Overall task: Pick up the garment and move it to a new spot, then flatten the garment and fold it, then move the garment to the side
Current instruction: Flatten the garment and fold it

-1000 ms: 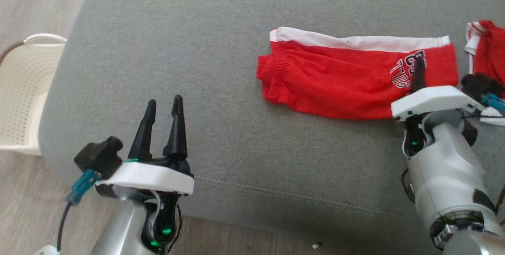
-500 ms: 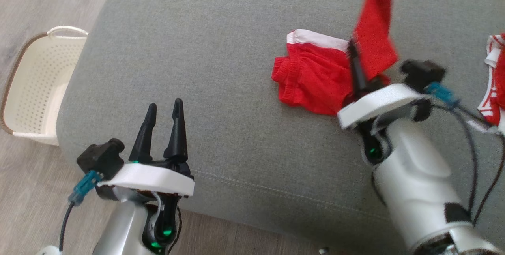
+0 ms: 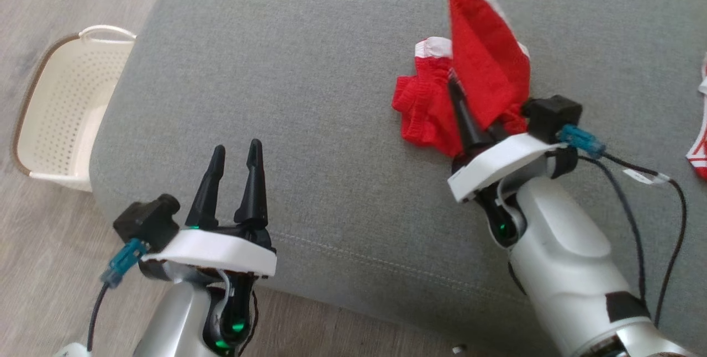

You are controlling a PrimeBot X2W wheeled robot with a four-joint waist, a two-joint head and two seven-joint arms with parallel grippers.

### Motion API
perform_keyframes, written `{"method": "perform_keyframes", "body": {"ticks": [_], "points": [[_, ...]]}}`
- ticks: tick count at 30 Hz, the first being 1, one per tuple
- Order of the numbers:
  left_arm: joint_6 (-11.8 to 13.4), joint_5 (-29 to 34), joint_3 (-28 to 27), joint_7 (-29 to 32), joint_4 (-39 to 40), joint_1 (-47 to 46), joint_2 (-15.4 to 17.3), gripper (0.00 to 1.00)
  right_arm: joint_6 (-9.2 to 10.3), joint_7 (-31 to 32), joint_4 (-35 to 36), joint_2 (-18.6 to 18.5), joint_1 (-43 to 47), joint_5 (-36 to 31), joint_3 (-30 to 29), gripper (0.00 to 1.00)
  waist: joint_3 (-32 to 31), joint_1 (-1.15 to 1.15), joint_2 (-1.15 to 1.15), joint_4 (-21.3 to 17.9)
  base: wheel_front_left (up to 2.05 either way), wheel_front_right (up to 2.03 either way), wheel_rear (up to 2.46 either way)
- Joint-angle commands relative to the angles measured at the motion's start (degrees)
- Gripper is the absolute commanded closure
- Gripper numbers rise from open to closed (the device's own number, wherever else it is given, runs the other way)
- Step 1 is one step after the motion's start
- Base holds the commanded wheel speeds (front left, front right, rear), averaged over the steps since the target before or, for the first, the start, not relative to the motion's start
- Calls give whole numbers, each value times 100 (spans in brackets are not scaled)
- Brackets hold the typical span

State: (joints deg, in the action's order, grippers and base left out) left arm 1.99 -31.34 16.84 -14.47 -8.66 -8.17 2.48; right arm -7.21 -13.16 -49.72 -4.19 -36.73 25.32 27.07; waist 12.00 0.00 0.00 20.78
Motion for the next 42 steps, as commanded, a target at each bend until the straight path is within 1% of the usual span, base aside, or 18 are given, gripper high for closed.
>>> {"method": "perform_keyframes", "body": {"ticks": [1,8,12,17,20,22,25,27,29,33,34,38,42], "points": [[7,6,-159,-52,178,-103,40,0,-28,29,126,131,-131,-85,184,0,22,0,0,26,0,0,0],[16,-16,-159,-52,151,-103,40,0,-28,126,146,131,-93,-201,535,0,60,0,0,72,0,0,0],[27,-15,-159,-52,142,-105,40,0,-28,572,61,131,0,-238,853,0,67,0,0,42,0,0,0],[23,7,-161,-52,142,-142,40,0,-28,1083,-49,131,52,-204,1023,0,100,0,0,-66,0,0,0],[17,27,-170,-52,141,-163,40,0,-28,1248,-13,131,86,-95,1051,0,110,0,0,-147,0,0,0],[9,44,-178,-52,136,-173,40,0,-28,1407,89,131,155,114,1125,0,107,0,0,-208,0,0,0],[3,82,-195,-52,128,-187,40,0,-28,1653,388,131,270,541,1376,0,79,0,0,-323,0,0,0],[-8,114,-226,-52,134,-196,40,0,-28,1724,546,131,264,668,1515,0,51,0,0,-425,0,0,0],[-23,153,-257,-52,150,-208,40,0,-28,1609,604,131,211,655,1455,0,13,0,0,-528,0,0,0],[-47,215,-323,-52,251,-234,40,0,-28,1158,675,68,146,468,1040,0,-100,0,0,-716,0,0,0],[-47,215,-323,-52,251,-234,40,0,-28,1158,675,68,146,468,1040,0,-100,0,0,-716,0,0,0],[-46,247,-414,-52,390,-216,40,0,-28,549,846,-182,202,-41,531,0,-235,0,0,-897,0,0,0],[-41,282,-516,-52,536,-182,40,0,-28,115,1135,-330,446,-640,-173,0,-341,0,0,-1087,0,0,0]]}}
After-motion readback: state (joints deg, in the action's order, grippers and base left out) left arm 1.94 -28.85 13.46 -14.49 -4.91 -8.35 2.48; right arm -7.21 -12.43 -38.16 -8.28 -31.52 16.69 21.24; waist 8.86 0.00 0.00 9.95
